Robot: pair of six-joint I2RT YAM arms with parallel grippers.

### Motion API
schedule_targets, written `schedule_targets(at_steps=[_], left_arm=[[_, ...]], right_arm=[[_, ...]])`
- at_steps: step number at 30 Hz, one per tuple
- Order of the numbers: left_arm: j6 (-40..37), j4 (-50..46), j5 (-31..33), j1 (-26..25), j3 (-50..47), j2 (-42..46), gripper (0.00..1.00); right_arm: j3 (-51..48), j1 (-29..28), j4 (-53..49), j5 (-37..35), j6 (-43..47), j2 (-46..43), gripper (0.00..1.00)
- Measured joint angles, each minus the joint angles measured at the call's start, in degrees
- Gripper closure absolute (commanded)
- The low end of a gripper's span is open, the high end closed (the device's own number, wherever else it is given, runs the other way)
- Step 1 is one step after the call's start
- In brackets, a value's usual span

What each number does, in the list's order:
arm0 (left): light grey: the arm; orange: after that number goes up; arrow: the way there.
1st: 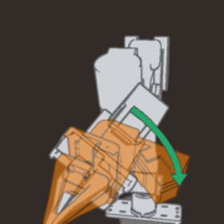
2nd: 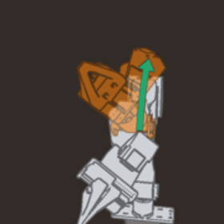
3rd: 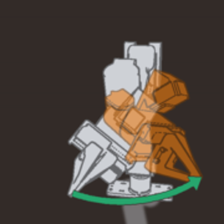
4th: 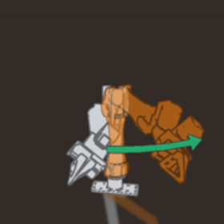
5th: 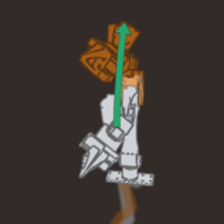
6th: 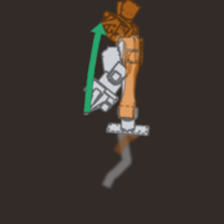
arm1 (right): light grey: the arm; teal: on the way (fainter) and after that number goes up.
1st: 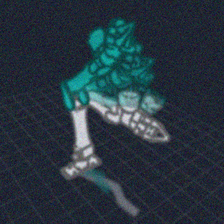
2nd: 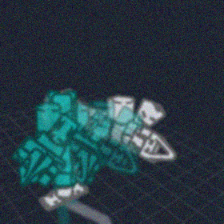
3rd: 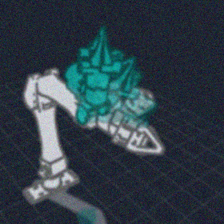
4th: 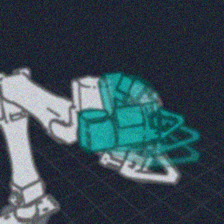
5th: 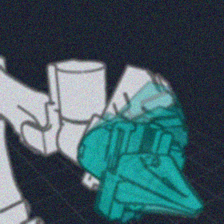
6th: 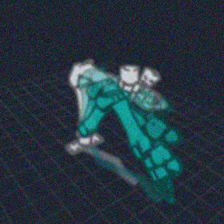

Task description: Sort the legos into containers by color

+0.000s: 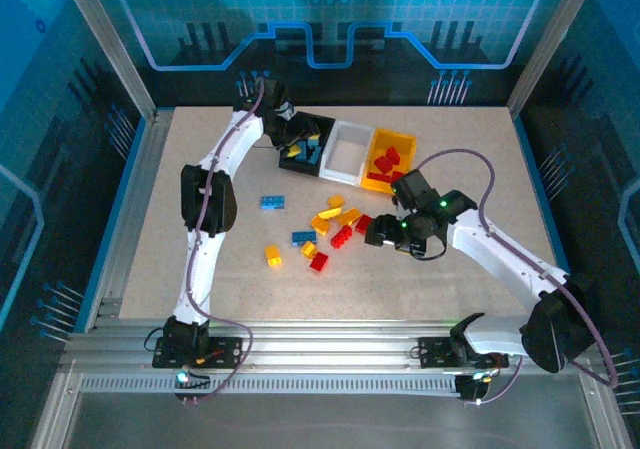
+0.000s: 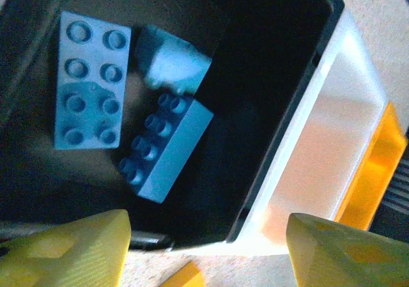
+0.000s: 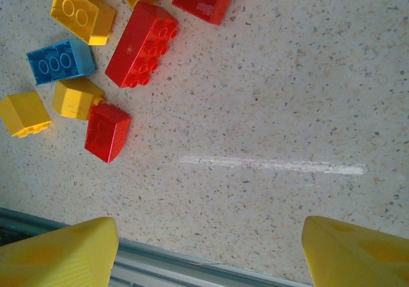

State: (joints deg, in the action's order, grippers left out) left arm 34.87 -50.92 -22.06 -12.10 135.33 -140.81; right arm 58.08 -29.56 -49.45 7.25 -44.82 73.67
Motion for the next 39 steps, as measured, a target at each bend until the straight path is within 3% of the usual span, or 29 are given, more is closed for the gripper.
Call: schedule_targets(at_steps=[8, 10, 12, 18, 39], left_arm=[[-13.3, -8.7, 10.3, 0.0, -16.2, 17.6, 0.11], [-16.0, -9.9, 12.8, 0.0, -20.7, 21.2, 0.02], [-18.7, -10.7, 14.8, 0.0, -25.3, 23.2, 0.01], [-20.8, -10.5, 17.8, -0.1, -34.5, 22.8, 0.01], [-21.5, -6.8, 20.4, -0.6, -32.9, 12.6, 0.03]], right_arm=[[0.2, -0.8, 1.7, 1.5, 0.0, 2.1, 0.23], [0.2, -1.2, 2.3, 2.1, 0.0, 2.4, 0.23], [0.2, -1.6, 3.1, 2.5, -0.2, 2.9, 0.23], [0.7, -3.0, 4.5, 3.4, -0.2, 5.9, 0.23], [3.8, -4.9, 2.7, 1.3, -0.2, 7.3, 0.23]])
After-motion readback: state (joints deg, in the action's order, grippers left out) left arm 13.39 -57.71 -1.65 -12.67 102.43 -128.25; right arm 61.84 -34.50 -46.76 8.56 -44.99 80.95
